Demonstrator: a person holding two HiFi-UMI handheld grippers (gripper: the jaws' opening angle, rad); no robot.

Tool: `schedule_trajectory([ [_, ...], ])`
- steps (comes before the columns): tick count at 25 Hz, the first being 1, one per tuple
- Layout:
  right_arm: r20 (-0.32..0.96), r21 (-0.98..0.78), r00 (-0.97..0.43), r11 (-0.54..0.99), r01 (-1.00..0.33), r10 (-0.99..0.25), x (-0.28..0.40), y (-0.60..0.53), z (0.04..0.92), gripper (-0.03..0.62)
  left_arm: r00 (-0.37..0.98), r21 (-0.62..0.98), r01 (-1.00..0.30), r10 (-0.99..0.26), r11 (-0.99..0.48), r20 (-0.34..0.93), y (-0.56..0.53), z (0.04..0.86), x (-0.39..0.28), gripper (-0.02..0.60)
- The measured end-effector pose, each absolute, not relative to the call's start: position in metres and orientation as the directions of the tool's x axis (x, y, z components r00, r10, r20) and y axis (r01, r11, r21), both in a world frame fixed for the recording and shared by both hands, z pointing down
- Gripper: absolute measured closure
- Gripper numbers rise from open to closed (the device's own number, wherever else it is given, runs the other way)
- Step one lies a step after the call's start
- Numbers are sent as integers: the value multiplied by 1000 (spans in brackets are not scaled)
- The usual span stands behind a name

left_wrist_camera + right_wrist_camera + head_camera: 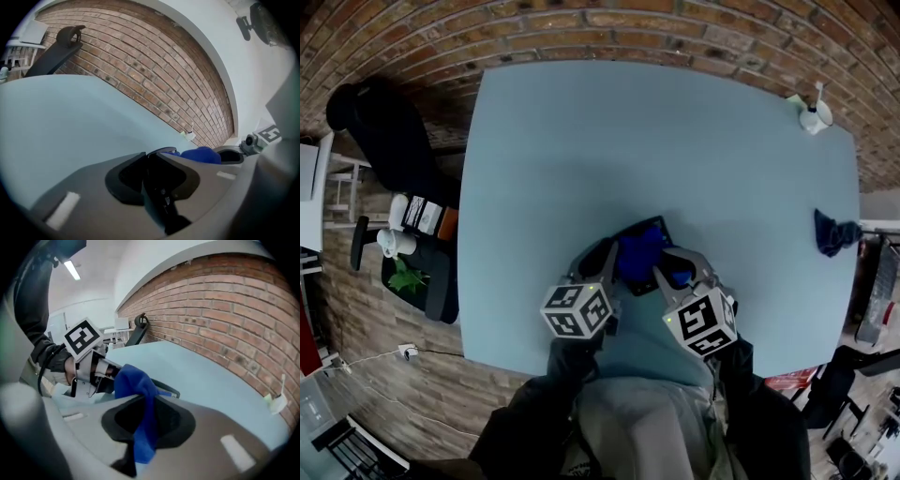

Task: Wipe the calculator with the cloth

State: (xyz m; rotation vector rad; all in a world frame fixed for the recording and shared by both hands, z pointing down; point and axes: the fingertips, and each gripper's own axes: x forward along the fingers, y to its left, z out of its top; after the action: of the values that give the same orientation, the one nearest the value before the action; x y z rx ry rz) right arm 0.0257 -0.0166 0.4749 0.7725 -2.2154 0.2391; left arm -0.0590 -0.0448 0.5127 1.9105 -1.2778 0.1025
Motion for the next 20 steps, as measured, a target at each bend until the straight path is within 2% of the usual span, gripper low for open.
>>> schedule_trajectory([
  [6, 649, 294, -467, 764, -574, -601, -7, -43, 483, 522, 465, 587, -800, -743, -121, 481, -46, 513, -63, 514],
  [9, 642, 287, -487, 775, -563, -592, -9, -44, 490, 527, 452, 595, -797, -754, -102, 476, -50, 512, -66, 515],
  [11, 686, 231, -493, 803, -550, -535, -6, -35, 497, 533, 452, 596, -797, -755, -102, 476, -49, 513, -66, 515],
  [15, 786, 37, -517, 859, -510, -341, 7, 10, 517, 534, 459, 593, -797, -753, -114, 472, -48, 512, -65, 515],
  [20, 870, -37, -449, 882, -469, -203, 46, 53, 533, 534, 463, 593, -797, -751, -119, 471, -48, 513, -64, 515],
])
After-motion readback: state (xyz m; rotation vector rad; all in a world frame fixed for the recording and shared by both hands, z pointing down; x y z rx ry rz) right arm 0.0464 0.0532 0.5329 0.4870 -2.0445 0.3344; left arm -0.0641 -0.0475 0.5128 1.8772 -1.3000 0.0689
